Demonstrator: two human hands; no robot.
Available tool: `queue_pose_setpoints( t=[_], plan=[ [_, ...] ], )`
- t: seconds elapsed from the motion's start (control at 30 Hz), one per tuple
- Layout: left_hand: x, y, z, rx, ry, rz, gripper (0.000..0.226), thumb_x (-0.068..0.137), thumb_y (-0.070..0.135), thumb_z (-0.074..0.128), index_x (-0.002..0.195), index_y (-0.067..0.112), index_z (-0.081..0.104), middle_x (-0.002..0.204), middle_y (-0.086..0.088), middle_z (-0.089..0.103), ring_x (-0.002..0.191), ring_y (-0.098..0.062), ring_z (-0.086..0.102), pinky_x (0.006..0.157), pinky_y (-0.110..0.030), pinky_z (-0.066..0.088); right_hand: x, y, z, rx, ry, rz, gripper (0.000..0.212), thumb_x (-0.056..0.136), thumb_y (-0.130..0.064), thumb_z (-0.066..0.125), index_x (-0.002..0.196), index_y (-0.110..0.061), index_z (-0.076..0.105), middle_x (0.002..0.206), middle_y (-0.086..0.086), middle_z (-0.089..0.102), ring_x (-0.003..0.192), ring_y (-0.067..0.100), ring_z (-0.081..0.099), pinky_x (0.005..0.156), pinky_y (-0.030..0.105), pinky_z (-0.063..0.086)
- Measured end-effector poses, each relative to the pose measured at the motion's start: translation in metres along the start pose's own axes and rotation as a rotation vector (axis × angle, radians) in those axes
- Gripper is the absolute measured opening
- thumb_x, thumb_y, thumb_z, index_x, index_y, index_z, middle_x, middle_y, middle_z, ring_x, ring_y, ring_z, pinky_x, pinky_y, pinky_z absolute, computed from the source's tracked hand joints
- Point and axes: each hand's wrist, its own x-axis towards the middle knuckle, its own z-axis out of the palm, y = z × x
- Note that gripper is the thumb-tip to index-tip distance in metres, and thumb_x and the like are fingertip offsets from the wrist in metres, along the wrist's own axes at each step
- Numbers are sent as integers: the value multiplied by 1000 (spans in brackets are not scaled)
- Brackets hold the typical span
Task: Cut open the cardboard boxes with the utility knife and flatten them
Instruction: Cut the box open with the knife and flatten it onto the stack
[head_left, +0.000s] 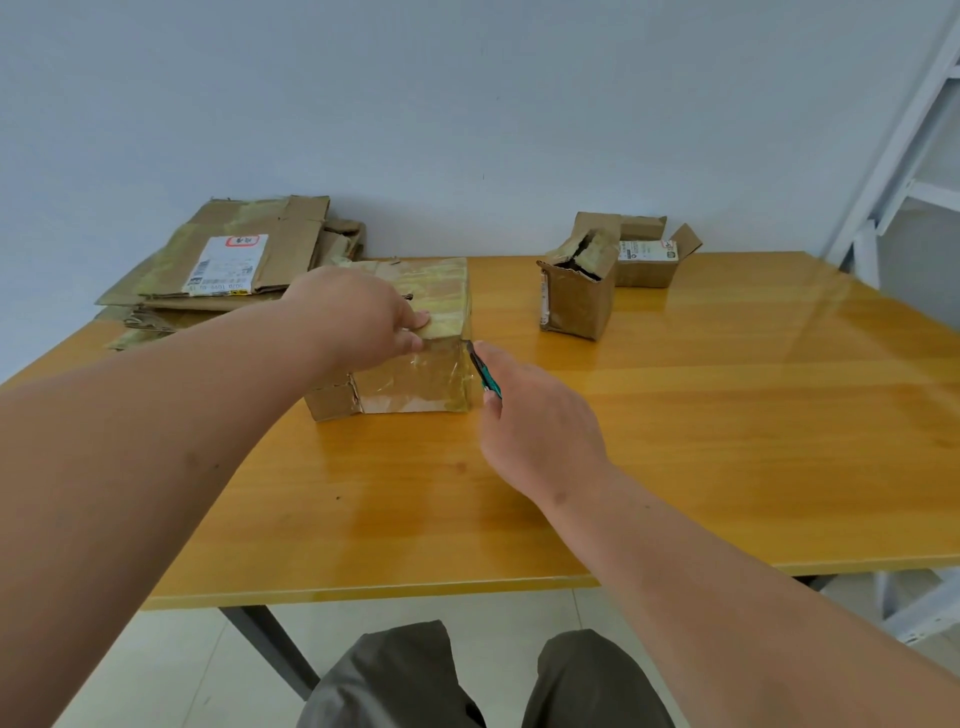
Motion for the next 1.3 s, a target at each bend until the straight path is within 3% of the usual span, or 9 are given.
queue_pose_setpoints(
  t=[0.17,0.47,0.67,0.87,1.07,1.3],
  plan=[
    [1,1,-3,10,-16,20,44,94,61,40,135,48,48,124,5,63,113,-21,58,71,-30,40,1,0,0,-15,-27,2,54,99,-20,43,150,-32,30,99,-1,64,83,18,59,65,33,50],
    [-2,2,-5,22,-30,44,43,96,58,39,138,47,45,132,7,59,119,-21,55,76,-32,42,7,-1,5,7,-114,77,56,100,-17,38,153,-31,27,72,-13,43,67,11,48,50,24,32],
    [-1,2,-4,34,-38,50,44,96,58,38,139,47,43,131,7,60,118,-21,56,73,-31,38,4,-4,2,-37,-152,76,61,96,-12,41,153,-29,26,69,-12,47,63,8,51,49,27,36],
    [-1,2,-4,17,-33,52,44,96,58,40,137,47,46,131,8,60,119,-20,55,74,-31,37,2,-8,1,-120,-158,90,63,95,-12,43,153,-30,26,63,-10,49,54,9,49,44,27,28],
    [1,0,-3,15,-22,55,44,95,59,41,135,44,50,126,8,62,116,-20,57,73,-31,38,3,-8,-1,-82,-198,112,62,96,-12,43,152,-29,26,66,-8,54,57,9,53,46,28,34],
    [3,0,-2,6,-29,57,43,95,59,41,134,43,52,128,8,62,116,-19,57,72,-29,36,3,-6,-2,-28,-205,138,60,97,-16,41,153,-31,25,68,-14,44,63,7,50,58,30,40]
  ],
)
